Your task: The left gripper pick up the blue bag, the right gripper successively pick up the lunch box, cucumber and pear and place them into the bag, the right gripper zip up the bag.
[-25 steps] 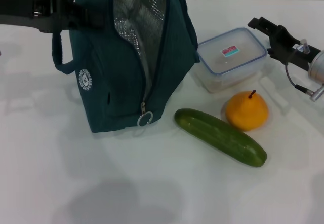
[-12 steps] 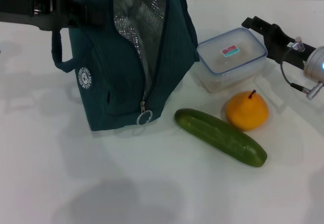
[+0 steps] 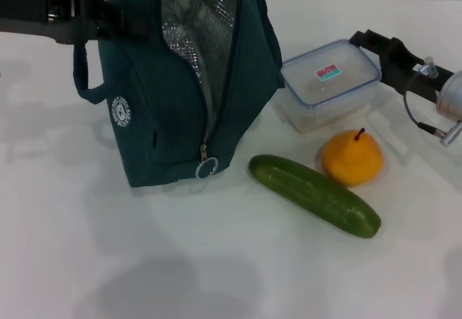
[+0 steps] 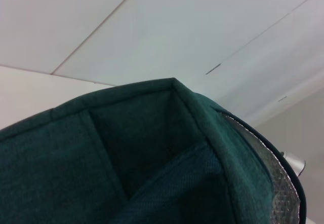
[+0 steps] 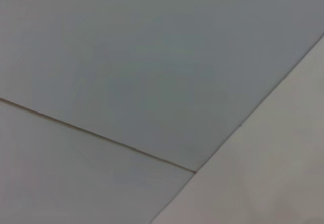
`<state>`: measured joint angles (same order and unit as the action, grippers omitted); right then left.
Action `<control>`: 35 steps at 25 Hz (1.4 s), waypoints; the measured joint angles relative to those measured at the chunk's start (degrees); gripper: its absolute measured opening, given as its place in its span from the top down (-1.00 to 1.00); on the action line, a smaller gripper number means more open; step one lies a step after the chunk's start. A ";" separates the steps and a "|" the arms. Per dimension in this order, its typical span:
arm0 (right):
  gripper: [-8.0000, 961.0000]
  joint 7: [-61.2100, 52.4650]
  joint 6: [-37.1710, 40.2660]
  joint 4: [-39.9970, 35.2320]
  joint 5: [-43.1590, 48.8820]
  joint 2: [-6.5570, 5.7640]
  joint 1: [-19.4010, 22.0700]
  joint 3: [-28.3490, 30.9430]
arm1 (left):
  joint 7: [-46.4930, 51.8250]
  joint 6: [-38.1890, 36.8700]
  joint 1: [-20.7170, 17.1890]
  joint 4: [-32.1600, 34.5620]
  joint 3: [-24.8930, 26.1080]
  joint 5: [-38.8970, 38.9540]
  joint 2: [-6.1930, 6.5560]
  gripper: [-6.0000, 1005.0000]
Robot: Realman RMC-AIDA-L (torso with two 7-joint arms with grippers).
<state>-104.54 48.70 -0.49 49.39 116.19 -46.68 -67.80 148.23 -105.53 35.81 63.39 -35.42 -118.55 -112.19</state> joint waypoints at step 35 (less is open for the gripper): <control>0.61 5.46 2.27 -1.10 0.00 0.00 2.31 -0.49 | -0.67 -0.83 -0.39 0.68 -0.09 -0.02 -0.14 0.91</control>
<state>-99.08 50.97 -1.60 49.39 116.19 -44.37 -68.29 147.56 -106.37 35.42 64.07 -35.51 -118.56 -112.32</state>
